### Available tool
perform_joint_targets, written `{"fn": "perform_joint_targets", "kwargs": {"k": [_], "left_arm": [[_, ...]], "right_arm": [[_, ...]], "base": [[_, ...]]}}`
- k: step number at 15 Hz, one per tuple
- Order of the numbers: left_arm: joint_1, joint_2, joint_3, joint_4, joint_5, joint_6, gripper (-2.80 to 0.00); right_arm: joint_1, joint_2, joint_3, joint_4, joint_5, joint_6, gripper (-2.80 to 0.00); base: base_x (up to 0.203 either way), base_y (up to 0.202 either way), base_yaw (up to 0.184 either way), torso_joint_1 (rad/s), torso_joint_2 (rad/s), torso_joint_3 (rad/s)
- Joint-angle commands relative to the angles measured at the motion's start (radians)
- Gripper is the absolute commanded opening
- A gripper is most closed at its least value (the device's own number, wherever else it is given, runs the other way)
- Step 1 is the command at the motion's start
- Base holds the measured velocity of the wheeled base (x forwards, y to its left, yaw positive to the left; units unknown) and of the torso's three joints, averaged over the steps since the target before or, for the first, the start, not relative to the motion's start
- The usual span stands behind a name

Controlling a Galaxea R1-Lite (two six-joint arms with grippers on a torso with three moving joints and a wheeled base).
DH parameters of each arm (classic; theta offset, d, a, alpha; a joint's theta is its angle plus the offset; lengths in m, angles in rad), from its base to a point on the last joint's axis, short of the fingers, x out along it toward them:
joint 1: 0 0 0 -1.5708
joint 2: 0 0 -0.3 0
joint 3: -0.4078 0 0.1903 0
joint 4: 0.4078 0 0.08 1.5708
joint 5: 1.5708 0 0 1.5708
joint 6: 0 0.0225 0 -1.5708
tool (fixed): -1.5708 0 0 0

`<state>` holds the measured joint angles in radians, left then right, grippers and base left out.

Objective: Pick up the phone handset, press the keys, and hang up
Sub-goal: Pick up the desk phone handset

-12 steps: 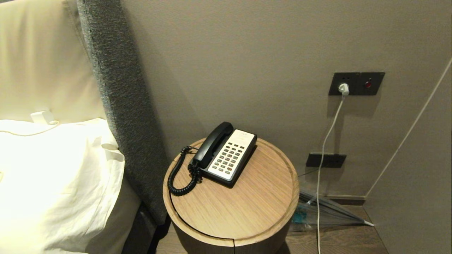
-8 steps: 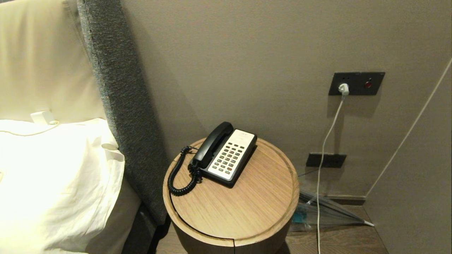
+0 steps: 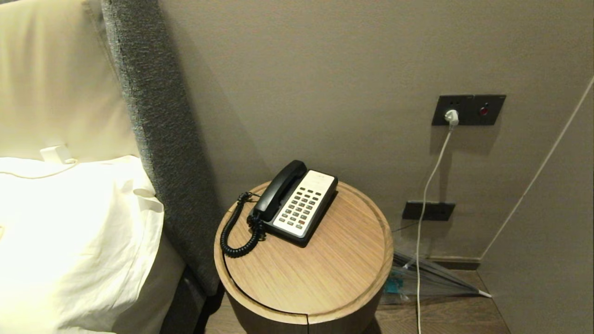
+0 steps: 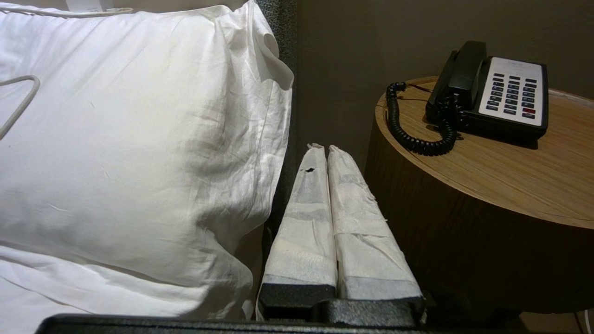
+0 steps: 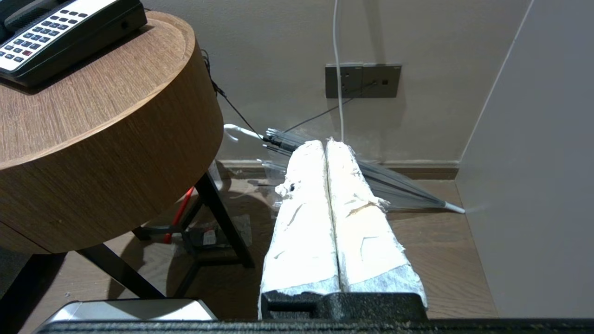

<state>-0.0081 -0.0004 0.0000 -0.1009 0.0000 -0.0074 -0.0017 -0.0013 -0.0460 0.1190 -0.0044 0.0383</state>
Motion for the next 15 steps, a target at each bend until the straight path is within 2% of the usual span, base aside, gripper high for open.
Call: {"fn": "perform_joint_targets", "kwargs": {"k": [1,15], "left_arm": [[0.0,0.0,0.04,-0.002,0.002,-0.002,-2.8],[0.0,0.0,0.04,-0.002,0.002,-0.003,-2.8]], "right_arm": [[0.0,0.0,0.0,0.001,0.0,0.0,-2.8],[0.0,0.0,0.0,0.001,0.0,0.0,-2.8]], "base": [[0.0,0.0,0.0,0.002,0.0,-0.039],[0.0,0.0,0.0,0.002,0.0,-0.184]]}}
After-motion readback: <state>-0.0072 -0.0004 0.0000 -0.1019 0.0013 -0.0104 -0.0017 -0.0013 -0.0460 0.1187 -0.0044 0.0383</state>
